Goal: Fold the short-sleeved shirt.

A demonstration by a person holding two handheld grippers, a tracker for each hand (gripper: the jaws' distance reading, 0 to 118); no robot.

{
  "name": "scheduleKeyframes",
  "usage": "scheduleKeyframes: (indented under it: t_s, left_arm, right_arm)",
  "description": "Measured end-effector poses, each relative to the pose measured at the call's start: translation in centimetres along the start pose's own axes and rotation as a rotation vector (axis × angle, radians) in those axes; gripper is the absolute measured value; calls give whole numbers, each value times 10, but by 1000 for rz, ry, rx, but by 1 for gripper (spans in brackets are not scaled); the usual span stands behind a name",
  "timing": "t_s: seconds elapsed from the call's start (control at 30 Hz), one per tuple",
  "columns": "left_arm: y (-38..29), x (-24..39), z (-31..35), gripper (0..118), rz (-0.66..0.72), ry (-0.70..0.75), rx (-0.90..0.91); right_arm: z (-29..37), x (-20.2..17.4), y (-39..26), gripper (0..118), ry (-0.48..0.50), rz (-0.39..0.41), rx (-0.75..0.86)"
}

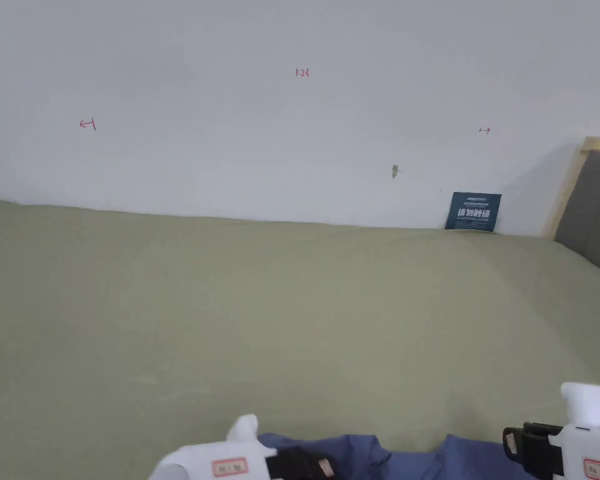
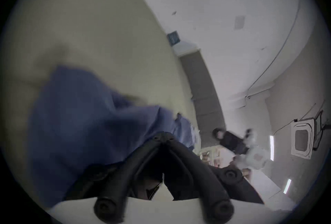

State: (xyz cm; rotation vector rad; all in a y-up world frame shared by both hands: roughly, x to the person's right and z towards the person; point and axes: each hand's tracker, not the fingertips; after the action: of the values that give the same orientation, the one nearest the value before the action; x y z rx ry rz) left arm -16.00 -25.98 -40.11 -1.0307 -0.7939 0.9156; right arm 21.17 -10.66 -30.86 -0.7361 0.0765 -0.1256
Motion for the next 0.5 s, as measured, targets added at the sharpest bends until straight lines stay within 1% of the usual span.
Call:
scheduleKeyframes:
  t_s: [0.03, 0.07, 0.1, 0.13, 0.17, 0.2, 0.23, 0.27, 0.4, 0.5]
  left_arm:
    - [-8, -7, -16, 0, 7, 6, -47]
    - [-15, -19, -37, 0, 12, 58, -109]
    - [-27, -27, -48, 0, 32, 142, -140]
    - [-36, -31, -43, 0, 29, 58, -81]
    - [-31, -16, -45, 0, 7, -81, 33]
    - [-31, -13, -43, 0, 23, -24, 43]
    - [-31, -15, -41, 0, 32, 28, 9]
    - [-29, -13, -40, 0, 10, -1, -8]
    - [-17, -1, -26, 0, 12, 23, -41]
    - [-2, 4, 17, 0, -107, -10, -35]
  right_arm:
    - [0, 0, 0, 0, 3, 4, 1]
    - [0, -1, 0, 0, 4, 7, 1]
    - [0, -2, -1, 0, 4, 11, 3]
    - [0, -3, -1, 0, 7, 17, 2]
    - [0, -4, -1, 0, 6, 23, -2]
    - [-1, -5, -2, 0, 3, 30, -5]
    - [-2, -5, -2, 0, 3, 40, -9]
    - [-4, -6, -3, 0, 1, 45, -12]
    - [-12, -9, -6, 0, 9, 32, -26]
    - [-14, -13, -5, 0, 17, 37, -38]
